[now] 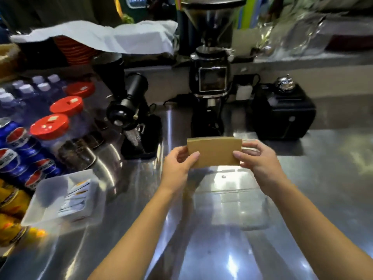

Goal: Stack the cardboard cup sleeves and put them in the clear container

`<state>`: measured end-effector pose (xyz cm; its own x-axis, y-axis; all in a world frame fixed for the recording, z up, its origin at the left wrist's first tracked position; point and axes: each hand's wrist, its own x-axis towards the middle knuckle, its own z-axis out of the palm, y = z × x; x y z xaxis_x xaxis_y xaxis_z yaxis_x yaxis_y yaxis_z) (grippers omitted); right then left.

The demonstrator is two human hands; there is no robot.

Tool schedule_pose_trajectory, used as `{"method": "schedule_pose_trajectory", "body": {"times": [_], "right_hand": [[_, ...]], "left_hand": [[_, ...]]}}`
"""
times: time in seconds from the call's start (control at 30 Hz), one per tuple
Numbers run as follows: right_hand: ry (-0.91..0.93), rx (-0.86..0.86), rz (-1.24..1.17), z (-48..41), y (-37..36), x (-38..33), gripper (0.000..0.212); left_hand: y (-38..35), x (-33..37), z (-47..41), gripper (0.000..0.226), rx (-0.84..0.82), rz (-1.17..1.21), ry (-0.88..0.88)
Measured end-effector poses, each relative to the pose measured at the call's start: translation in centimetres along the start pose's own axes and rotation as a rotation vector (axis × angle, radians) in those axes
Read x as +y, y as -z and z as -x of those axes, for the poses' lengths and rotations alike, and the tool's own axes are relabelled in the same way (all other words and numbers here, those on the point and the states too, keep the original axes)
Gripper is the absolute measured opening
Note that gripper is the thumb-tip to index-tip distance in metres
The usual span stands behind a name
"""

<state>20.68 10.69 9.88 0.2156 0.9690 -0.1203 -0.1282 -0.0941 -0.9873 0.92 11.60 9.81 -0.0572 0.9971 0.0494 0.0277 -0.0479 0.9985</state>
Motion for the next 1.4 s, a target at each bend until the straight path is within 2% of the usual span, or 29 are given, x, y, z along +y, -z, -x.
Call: {"method": "schedule_pose_trajectory", "body": {"times": [0.1,0.2,0.27,0.33,0.47,0.6,0.73,0.83,1.0,1.1,1.2,1.27,1.4], "right_hand": [[-0.128,0.059,-0.026,-1.5,2.4,0.7,0.029],[-0.226,0.117,-0.003,-3.0,3.4,1.4,0.037],[-0.266,0.125,0.032,-4.0,3.5,1.9,0.034],[-0.306,0.118,0.091,-4.9,3.4,2.4,0.031],[-0.380,0.110,0.196,-6.7,3.0,3.6,0.018],[-0.419,0.104,0.243,-8.0,2.7,4.4,0.017],[-0.455,0.112,0.263,-8.7,2.4,5.2,0.026],[-0.482,0.116,0.298,-8.7,2.4,5.8,0.031],[-0.474,0.119,0.349,-8.9,2.4,6.3,0.046],[-0.410,0.153,0.488,-9.1,2.1,6.4,0.042],[-0.358,0.153,0.606,-9.0,1.7,6.2,0.024],[-0.344,0.129,0.644,-9.1,1.7,6.4,0.020],[-0.322,0.090,0.710,-8.8,1.9,6.0,0.035]], "left_hand": [[-3.1,-1.2,-1.2,0.011,-0.014,0.002,0.072],[-5.2,-2.8,-2.4,0.010,-0.011,0.007,0.244],[-6.0,-4.0,-3.1,0.005,-0.005,-0.085,0.312],[-6.3,-5.0,-3.7,0.009,0.002,-0.163,0.388],[-6.5,-6.2,-4.1,0.012,0.002,-0.112,0.492],[-7.0,-7.0,-5.0,0.012,0.048,-0.131,0.517],[-7.3,-7.7,-5.7,0.027,0.103,-0.186,0.542],[-7.3,-8.2,-6.0,0.016,0.106,-0.259,0.525],[-7.2,-8.5,-6.1,0.015,0.117,-0.351,0.511],[-7.2,-8.8,-6.5,0.019,0.138,-0.349,0.542],[-7.2,-8.6,-6.6,0.027,0.133,-0.364,0.560],[-7.2,-8.6,-6.8,0.028,0.125,-0.387,0.568],[-7.0,-7.6,-6.5,0.015,0.107,-0.413,0.533]]}}
